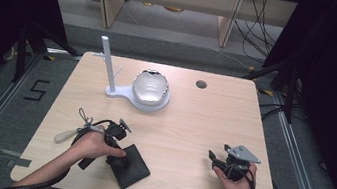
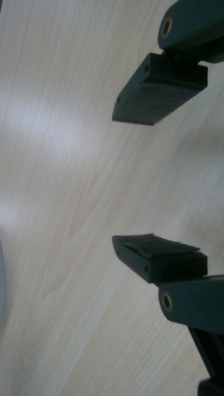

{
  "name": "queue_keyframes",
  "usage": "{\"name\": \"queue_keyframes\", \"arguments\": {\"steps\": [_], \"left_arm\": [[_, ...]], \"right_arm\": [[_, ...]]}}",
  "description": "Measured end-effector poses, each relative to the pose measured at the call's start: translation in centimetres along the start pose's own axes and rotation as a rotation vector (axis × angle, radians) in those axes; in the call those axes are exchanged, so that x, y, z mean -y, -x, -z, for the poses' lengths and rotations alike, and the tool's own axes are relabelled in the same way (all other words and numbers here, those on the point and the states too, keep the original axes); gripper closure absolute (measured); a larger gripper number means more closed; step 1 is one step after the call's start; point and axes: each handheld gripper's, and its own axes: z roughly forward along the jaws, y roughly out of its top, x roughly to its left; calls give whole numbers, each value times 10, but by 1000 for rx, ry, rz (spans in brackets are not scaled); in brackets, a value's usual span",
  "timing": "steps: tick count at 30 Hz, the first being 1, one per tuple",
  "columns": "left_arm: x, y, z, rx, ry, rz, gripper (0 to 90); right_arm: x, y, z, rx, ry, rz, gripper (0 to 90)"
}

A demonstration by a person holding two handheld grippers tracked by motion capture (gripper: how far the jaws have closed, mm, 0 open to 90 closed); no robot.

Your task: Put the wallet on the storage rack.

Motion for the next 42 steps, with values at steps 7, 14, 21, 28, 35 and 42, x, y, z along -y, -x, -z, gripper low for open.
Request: {"name": "queue_keyframes", "arguments": {"steps": [7, 14, 21, 28, 35, 42], "left_arm": [[-1, 0, 1, -15, -16, -10, 475], [3, -6, 2, 6, 33, -46, 597], [7, -7, 7, -3, 56, -116, 723], [9, -5, 9, 2, 96, -148, 789], [9, 0, 19, 11, 120, -201, 799], [7, 19, 50, -20, 181, -318, 802]], "right_arm": [[0, 0, -1, -11, -8, 11, 348], [0, 0, -1, -10, -11, 8, 349], [0, 0, 0, -9, -13, 9, 348], [0, 0, 0, -4, -10, 2, 348], [1, -3, 2, -1, -19, -41, 349], [1, -4, 2, 5, -26, -42, 349]]}}
